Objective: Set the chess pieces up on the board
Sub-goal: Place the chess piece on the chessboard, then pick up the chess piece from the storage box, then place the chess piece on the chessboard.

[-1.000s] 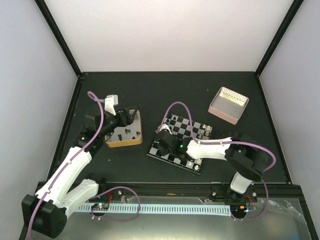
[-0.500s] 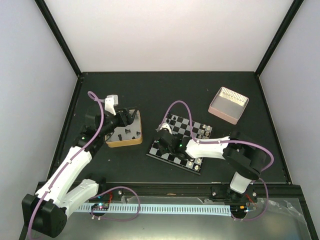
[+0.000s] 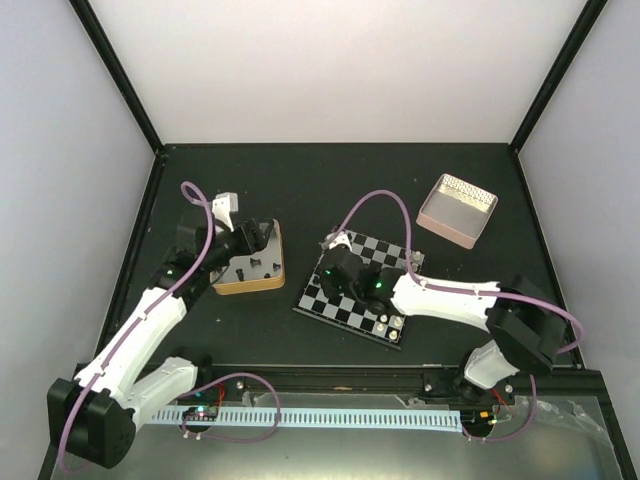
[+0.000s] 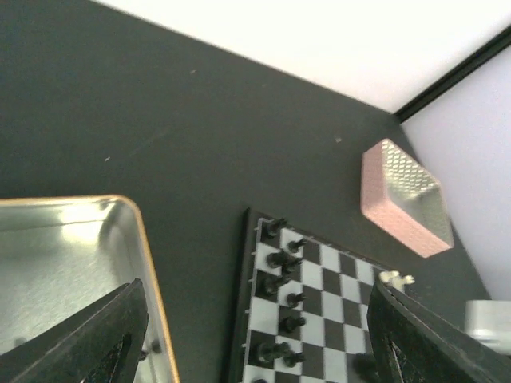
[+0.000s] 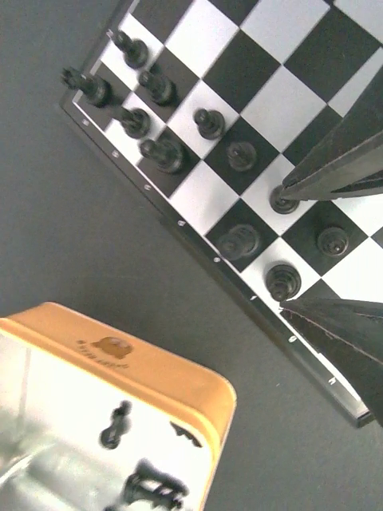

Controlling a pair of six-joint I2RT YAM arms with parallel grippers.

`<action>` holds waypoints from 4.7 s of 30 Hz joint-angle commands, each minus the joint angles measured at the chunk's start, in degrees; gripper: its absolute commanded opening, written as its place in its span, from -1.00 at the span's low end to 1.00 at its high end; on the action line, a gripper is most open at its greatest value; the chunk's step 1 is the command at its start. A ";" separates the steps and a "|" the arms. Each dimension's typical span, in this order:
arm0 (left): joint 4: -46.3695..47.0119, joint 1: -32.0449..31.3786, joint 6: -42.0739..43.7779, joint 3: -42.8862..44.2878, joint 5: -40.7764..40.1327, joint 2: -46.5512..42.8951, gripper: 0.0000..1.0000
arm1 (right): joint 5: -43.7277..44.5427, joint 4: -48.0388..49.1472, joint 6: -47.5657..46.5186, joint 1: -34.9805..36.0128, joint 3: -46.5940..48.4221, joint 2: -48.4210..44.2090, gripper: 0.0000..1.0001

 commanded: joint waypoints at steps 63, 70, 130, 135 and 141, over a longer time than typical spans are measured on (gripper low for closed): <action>-12.80 1.88 -10.25 17.25 -12.43 45.77 -0.16 | -2.20 -2.46 3.93 -2.46 -1.45 -7.67 -0.36; -18.15 1.87 -8.86 21.18 -13.54 48.67 -0.20 | -2.50 -2.37 4.02 -2.45 -1.54 -8.13 -0.38; 13.63 -5.77 -56.83 -1.38 21.89 8.54 -0.74 | -13.15 20.58 -9.55 -0.53 0.04 -12.24 0.18; 14.98 -6.75 -59.56 -1.37 22.61 7.70 -0.74 | -13.27 20.57 -9.87 -0.46 0.13 -10.92 0.03; 15.43 -7.43 -60.57 -1.36 23.26 7.47 -0.74 | -11.94 20.36 -9.77 -0.42 0.74 -10.51 -0.21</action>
